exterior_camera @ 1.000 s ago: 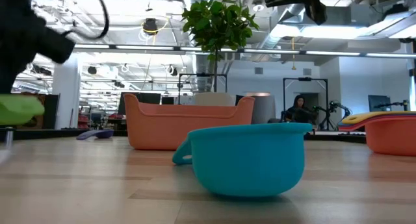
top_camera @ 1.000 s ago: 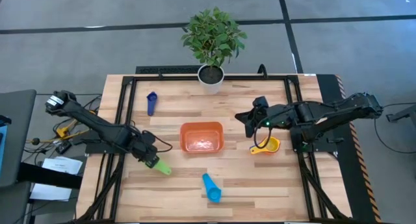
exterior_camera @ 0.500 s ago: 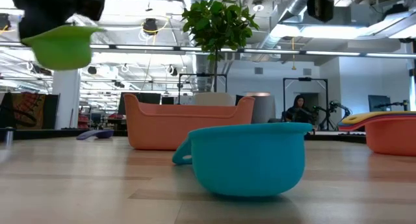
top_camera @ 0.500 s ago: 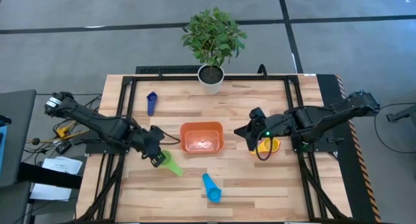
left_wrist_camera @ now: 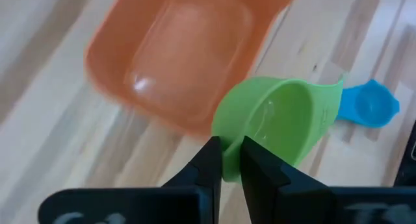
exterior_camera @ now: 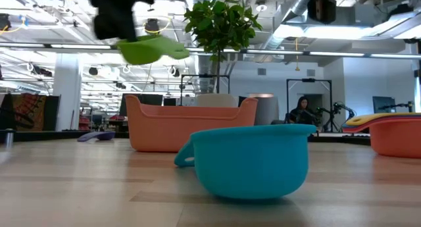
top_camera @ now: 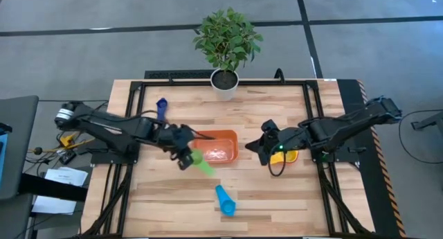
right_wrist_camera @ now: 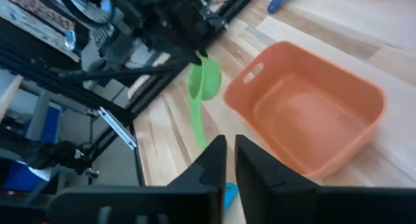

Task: Nest measuring cups in basket
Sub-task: Stack the green measuring cup on top of the yellow measuring cup

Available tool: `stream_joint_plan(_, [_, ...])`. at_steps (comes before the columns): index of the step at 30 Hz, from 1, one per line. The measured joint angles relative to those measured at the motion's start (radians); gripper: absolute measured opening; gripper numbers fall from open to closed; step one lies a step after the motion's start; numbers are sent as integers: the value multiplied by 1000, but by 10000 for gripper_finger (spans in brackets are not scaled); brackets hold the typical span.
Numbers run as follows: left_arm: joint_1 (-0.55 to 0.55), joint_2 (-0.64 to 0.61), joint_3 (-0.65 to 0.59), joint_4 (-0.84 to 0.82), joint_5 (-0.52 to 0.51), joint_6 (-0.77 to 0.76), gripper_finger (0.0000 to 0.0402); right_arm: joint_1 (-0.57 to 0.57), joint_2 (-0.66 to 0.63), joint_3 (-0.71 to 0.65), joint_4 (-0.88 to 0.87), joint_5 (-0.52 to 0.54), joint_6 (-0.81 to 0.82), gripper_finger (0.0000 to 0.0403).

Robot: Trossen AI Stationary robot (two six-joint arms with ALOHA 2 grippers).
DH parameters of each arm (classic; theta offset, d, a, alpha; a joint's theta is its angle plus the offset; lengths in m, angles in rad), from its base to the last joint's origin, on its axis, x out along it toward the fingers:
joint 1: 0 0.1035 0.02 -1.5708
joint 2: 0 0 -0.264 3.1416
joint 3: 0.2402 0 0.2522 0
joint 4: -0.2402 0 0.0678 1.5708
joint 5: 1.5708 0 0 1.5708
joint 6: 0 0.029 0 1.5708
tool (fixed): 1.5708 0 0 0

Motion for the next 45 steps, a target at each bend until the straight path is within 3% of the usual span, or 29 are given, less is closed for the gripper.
stream_joint_plan(8, [59,219,248,35,70,261,31,42,56,-4,-3,-34,3,109])
stream_joint_plan(16, [107,372,466,41,173,402,31,88,167,-2,102,-54,44,122])
stream_joint_plan(27, [148,402,530,49,257,469,31,125,230,2,230,-53,90,119])
stream_joint_plan(32, [149,402,530,53,273,491,31,125,237,0,221,-53,102,96])
stream_joint_plan(37, [150,401,530,52,262,472,34,125,231,0,222,-48,106,16])
stream_joint_plan(41, [156,386,530,63,189,423,59,127,223,0,205,54,171,11])
stream_joint_plan(45, [190,344,530,2,71,350,105,161,184,-2,191,289,218,8])
